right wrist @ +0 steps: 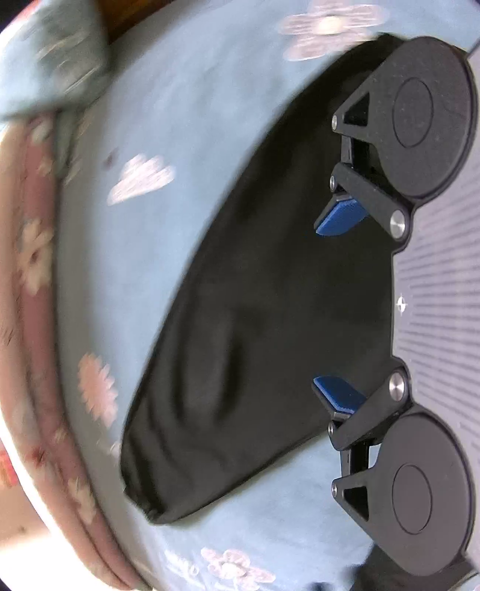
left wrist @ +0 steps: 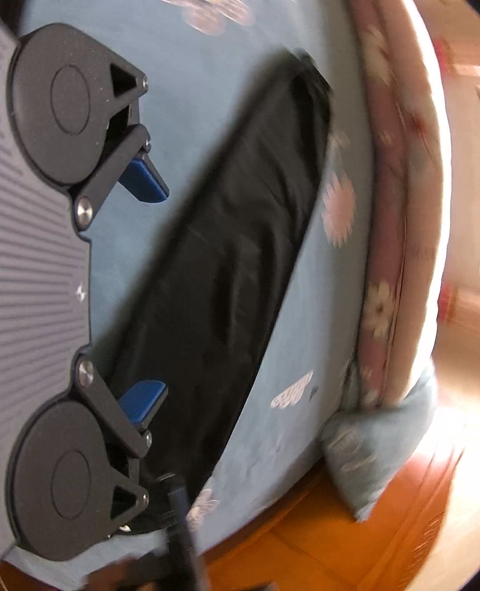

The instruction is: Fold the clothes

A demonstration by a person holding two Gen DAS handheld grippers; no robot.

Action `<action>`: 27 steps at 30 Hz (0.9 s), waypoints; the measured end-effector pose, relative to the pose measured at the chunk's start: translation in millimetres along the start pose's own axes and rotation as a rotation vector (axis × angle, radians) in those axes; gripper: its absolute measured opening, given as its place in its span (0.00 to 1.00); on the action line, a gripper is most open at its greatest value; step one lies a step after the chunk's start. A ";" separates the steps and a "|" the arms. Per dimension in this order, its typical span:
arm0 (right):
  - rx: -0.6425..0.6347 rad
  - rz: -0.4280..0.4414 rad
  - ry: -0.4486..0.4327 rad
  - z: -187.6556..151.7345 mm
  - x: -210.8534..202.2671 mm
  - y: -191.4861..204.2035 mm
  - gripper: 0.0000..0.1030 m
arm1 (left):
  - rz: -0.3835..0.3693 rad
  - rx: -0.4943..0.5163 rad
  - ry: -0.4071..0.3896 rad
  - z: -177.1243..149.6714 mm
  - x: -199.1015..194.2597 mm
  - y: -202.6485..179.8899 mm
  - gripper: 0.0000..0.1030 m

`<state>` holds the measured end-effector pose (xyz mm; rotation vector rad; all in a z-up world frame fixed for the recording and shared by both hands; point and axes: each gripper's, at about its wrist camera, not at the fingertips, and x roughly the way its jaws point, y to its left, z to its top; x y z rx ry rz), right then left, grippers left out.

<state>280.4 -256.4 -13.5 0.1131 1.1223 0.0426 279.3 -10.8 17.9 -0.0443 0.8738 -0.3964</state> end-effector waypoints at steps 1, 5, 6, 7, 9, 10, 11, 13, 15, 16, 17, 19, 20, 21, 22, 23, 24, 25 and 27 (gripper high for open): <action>0.027 -0.005 0.006 -11.9 -2.3 -5.9 0.85 | -0.008 0.036 0.006 10.1 12.8 -10.0 0.99; 0.119 0.015 0.018 -51.1 -14.1 -31.6 0.87 | -0.077 0.137 0.039 33.0 71.5 -44.2 0.99; 0.132 0.012 0.012 -58.4 -16.0 -37.1 0.88 | -0.087 0.151 0.054 34.5 87.7 -51.1 0.99; 0.146 0.008 0.005 -65.7 -17.9 -42.6 0.89 | -0.088 0.155 0.074 34.3 105.3 -56.1 0.99; 0.177 -0.006 -0.004 -81.5 -20.5 -54.5 0.89 | -0.084 0.124 0.118 29.2 130.6 -61.0 0.99; 0.194 -0.009 -0.003 -89.2 -21.9 -60.1 0.89 | -0.083 0.112 0.137 23.7 140.6 -62.3 0.99; 0.213 -0.006 -0.001 -96.7 -22.6 -65.6 0.89 | -0.075 0.105 0.158 16.9 148.6 -62.9 0.99; 0.236 0.006 0.002 -108.5 -22.4 -73.5 0.89 | -0.037 0.100 0.194 2.2 158.2 -62.6 0.99; 0.252 0.006 0.000 -119.6 -22.5 -80.0 0.89 | -0.002 0.117 0.193 -8.9 155.4 -63.8 0.99; 0.259 0.005 0.000 -124.0 -22.2 -83.3 0.89 | 0.012 0.126 0.188 -12.4 149.9 -64.9 0.99; 0.269 0.002 0.000 -127.8 -21.5 -86.2 0.89 | 0.016 0.113 0.198 -13.0 141.2 -65.5 0.99; 0.273 0.011 -0.003 -133.1 -21.2 -88.4 0.89 | -0.015 0.062 0.181 -14.0 118.0 -64.0 0.99; 0.268 0.019 -0.009 -134.6 -21.6 -87.3 0.89 | -0.040 0.028 0.176 -15.5 107.1 -62.9 0.99; 0.260 0.028 -0.017 -135.6 -22.2 -85.3 0.89 | -0.077 -0.022 0.190 -19.2 105.2 -61.1 0.99; 0.248 0.042 -0.023 -135.9 -22.7 -82.3 0.89 | -0.115 -0.072 0.204 -22.8 103.2 -59.3 0.99; 0.235 0.058 -0.029 -135.7 -23.1 -78.8 0.89 | -0.152 -0.122 0.217 -26.5 101.3 -57.5 0.99; 0.227 0.069 -0.032 -135.2 -22.9 -75.1 0.89 | -0.189 -0.172 0.231 -30.1 99.3 -55.7 0.99; 0.222 0.077 -0.033 -134.5 -22.3 -71.5 0.89 | -0.226 -0.222 0.245 -33.8 97.4 -53.8 0.99; 0.210 0.102 -0.039 -134.0 -21.5 -65.0 0.89 | -0.291 -0.314 0.271 -40.8 95.2 -50.5 0.99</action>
